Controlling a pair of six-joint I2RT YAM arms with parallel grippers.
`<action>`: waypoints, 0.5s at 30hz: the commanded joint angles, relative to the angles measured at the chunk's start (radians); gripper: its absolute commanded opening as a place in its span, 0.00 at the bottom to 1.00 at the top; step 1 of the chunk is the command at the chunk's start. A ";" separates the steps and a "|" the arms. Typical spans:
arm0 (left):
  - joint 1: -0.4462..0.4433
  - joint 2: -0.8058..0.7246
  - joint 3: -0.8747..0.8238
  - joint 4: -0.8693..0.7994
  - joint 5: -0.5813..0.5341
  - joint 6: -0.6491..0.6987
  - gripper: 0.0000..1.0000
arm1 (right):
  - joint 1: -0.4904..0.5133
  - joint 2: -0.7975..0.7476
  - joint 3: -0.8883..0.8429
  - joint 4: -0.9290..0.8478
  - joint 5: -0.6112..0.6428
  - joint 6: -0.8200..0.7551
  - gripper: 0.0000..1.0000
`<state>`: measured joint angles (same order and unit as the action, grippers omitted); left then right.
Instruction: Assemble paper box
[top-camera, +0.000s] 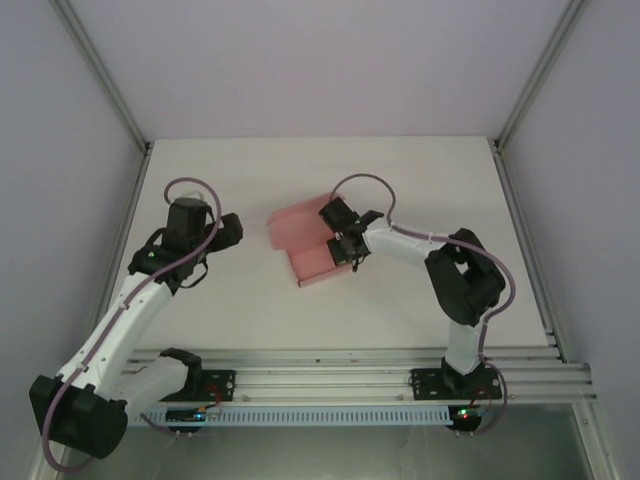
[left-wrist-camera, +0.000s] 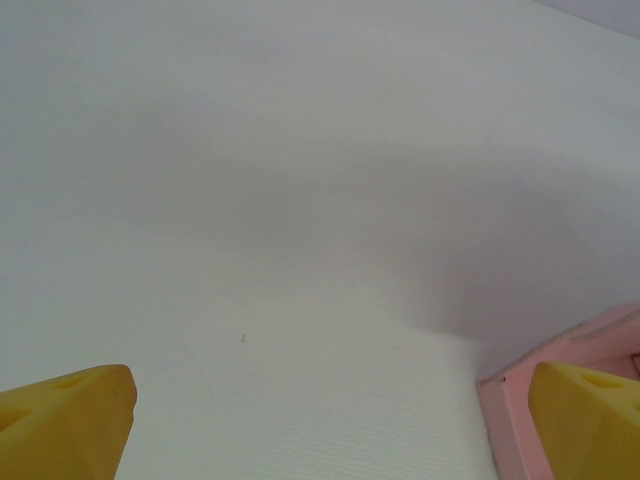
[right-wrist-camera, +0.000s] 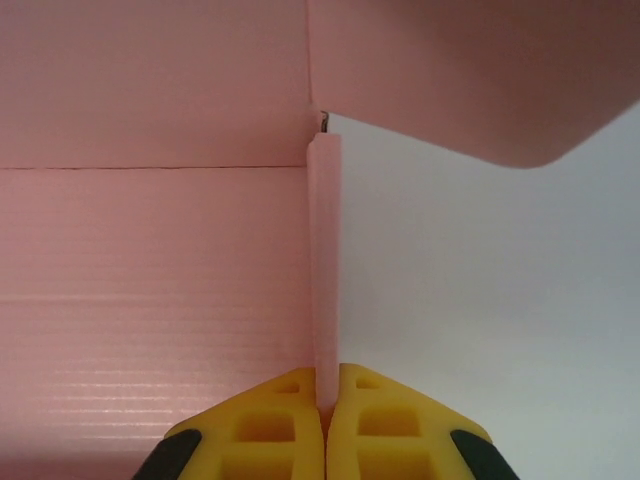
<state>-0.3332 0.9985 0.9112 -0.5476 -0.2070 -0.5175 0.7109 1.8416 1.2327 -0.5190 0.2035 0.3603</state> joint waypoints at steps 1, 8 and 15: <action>0.005 0.022 0.016 0.074 0.117 0.071 1.00 | 0.020 -0.036 -0.074 -0.005 0.089 0.265 0.03; 0.003 0.110 -0.002 0.185 0.418 0.198 0.99 | 0.072 -0.148 -0.136 0.022 0.097 0.319 0.44; -0.044 0.281 0.122 0.130 0.562 0.415 0.99 | -0.017 -0.389 -0.167 0.126 0.014 -0.020 0.70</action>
<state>-0.3504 1.2251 0.9485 -0.4042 0.2546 -0.2432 0.7391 1.5417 1.0702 -0.4721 0.2661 0.5346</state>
